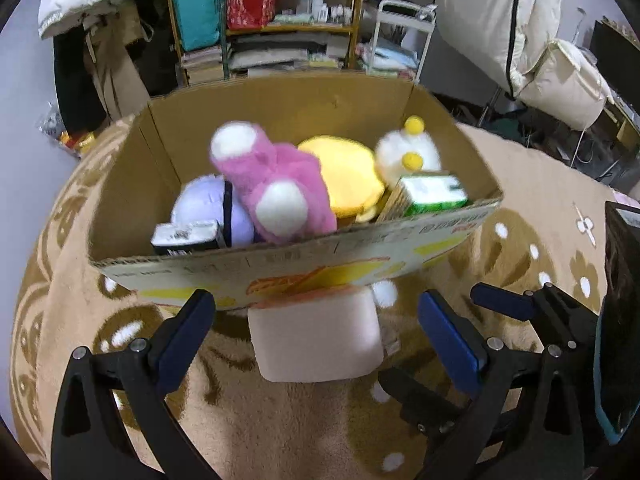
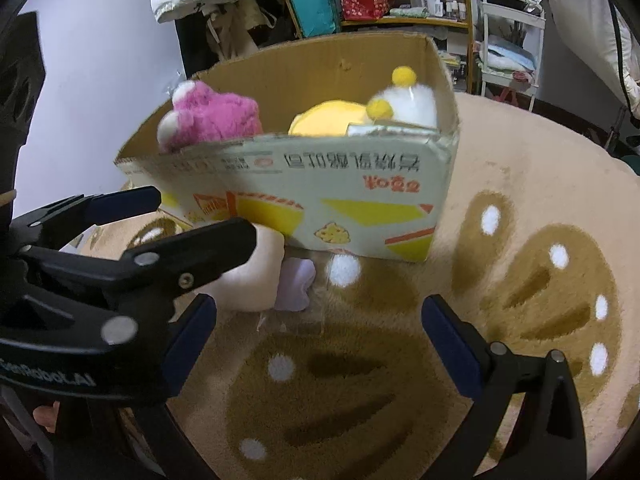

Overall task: Organize soft objects
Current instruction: 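Grasp the white foam block with the left tool while the right tool grasps the clear bag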

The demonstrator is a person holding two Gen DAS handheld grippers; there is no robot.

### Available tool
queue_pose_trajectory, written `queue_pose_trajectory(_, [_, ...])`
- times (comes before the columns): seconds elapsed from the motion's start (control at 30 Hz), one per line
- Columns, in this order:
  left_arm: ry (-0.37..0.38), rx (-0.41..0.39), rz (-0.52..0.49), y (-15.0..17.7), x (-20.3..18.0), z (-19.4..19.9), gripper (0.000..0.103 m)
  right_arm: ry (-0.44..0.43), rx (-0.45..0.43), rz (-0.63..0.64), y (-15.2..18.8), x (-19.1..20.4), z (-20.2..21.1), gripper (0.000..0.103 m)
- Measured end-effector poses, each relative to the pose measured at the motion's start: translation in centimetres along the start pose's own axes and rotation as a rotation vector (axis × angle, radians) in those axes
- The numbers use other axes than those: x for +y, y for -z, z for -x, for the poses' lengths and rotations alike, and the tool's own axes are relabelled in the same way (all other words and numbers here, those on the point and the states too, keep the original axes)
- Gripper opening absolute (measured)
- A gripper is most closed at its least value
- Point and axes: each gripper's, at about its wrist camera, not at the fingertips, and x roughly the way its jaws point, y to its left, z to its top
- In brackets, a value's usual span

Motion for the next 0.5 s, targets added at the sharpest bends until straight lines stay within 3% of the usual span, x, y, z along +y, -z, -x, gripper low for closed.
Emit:
queue_pose_trajectory(0.4, [-0.068,0.161,0.026,0.5,-0.1,-4.6,0.1,-0.045,0.072,-0.051,0.0,-0.7,-2.4,0.103])
queue_pose_trajectory(0.5, [-0.044,0.172,0.065,0.6,0.4,-4.5,0.093,-0.052,0.078,-0.049,0.0,-0.9,-2.6,0.103])
